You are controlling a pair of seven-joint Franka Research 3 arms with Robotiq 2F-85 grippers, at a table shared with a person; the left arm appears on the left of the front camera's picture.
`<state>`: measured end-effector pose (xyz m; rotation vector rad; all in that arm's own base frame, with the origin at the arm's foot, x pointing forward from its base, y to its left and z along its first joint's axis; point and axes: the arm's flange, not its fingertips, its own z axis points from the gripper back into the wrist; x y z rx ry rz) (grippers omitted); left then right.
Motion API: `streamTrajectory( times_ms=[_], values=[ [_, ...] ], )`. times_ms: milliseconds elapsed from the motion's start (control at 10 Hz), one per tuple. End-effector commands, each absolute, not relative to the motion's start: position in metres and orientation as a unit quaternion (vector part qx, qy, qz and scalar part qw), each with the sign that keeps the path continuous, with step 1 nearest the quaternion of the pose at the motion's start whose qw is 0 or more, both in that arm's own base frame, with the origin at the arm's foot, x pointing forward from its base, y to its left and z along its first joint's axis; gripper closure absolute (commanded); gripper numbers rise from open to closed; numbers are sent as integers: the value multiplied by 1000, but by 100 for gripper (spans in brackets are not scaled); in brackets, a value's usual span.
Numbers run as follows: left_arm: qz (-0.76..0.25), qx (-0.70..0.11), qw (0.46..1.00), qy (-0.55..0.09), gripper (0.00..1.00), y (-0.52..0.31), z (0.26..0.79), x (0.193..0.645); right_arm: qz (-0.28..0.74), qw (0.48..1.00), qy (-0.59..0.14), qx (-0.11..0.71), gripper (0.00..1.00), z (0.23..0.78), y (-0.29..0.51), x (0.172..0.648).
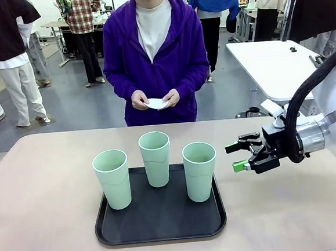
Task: Place coasters on the table and set cups on them.
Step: Pick up one Reusable plastic cup and place it on a coaster set by the human.
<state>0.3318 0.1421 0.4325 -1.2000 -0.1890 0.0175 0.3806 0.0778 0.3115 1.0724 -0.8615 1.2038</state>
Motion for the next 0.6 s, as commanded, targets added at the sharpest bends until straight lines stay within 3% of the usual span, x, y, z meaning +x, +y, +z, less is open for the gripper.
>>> streamTrajectory(
  times_ms=[0,500],
  values=[
    [2,-568,818,-92,0,145,434,331,521,592,-374,489,0,294,82,370],
    [2,-568,818,-92,0,145,434,331,518,564,-385,516,0,272,98,371]
  ],
)
